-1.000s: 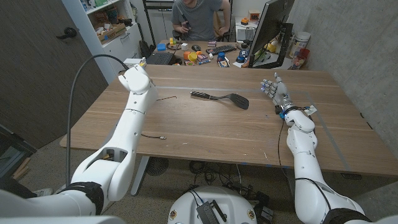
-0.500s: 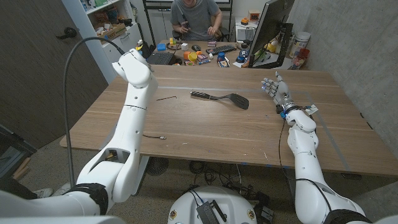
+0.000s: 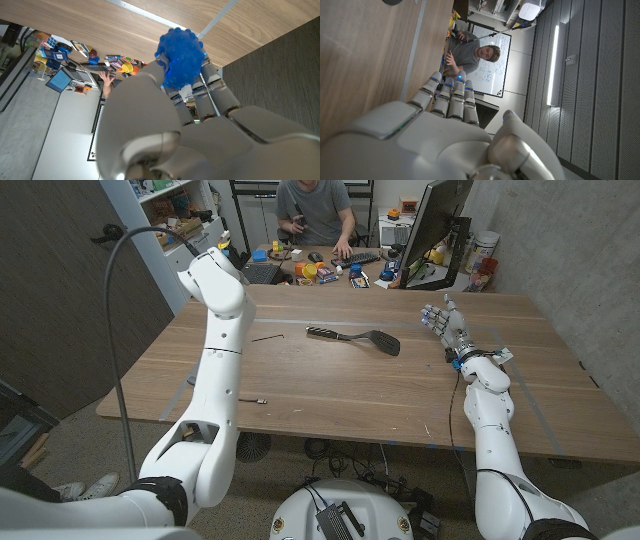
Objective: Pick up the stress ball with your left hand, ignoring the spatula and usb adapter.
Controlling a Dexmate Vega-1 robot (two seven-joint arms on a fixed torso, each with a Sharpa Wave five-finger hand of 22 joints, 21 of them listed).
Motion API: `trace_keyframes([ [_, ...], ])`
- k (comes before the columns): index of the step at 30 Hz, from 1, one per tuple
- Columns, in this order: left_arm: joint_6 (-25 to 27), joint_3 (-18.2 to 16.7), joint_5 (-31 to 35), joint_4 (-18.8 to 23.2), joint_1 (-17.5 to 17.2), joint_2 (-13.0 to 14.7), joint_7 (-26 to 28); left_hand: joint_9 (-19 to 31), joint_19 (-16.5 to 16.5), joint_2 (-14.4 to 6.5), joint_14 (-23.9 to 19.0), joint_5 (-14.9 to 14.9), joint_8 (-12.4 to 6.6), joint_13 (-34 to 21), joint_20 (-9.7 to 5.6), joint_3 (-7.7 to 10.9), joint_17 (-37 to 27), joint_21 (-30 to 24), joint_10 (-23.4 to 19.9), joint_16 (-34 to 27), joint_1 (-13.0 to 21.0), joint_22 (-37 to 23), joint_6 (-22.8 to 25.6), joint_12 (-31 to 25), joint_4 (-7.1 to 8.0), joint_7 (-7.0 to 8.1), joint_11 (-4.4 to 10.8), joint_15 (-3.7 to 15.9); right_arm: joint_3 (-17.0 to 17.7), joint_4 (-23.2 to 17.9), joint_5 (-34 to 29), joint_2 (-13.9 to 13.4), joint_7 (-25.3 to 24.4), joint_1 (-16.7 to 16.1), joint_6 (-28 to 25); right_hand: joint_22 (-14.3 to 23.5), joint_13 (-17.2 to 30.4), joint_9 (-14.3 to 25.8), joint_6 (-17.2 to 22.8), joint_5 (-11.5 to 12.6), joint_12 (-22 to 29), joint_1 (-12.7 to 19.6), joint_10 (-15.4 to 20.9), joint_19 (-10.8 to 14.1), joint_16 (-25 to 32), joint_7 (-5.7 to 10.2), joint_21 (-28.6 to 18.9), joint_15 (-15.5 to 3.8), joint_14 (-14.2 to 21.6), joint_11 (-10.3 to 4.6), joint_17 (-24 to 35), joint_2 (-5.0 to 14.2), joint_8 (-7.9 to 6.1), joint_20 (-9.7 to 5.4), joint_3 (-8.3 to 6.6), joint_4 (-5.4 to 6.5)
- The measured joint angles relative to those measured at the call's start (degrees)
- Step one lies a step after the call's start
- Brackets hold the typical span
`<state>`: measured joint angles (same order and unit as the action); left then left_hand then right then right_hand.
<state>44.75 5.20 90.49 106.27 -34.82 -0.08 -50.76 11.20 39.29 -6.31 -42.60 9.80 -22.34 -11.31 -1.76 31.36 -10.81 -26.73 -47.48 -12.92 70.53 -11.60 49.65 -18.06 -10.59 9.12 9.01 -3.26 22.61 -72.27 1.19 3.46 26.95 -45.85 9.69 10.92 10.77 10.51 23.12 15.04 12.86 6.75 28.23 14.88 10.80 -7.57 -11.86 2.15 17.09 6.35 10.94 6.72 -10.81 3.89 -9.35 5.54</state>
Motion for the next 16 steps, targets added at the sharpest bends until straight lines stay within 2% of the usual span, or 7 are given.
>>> trace_keyframes([
  [16, -3.2, -2.7, 3.0, 1.4, -1.3, -3.2, -0.1, 0.0, -0.3, 0.0, -0.1, -0.2, 0.00, 0.0, -0.31, 0.00, 0.2, -0.2, 0.0, 0.2, 0.0, 0.0, 0.0, 0.4, 0.01, 0.00, 0.00, -0.09, -0.3, -0.6, 0.0, -0.1, 0.2, -0.2, -0.3, 0.0, 0.0, 0.0, -0.2, 0.0, 0.0, 0.0, 0.0, 0.0, 0.0, -0.21, 0.0, 0.00, 0.0, 0.00, 0.0, 0.00, 0.00, 0.00, 0.00, 0.00],
])
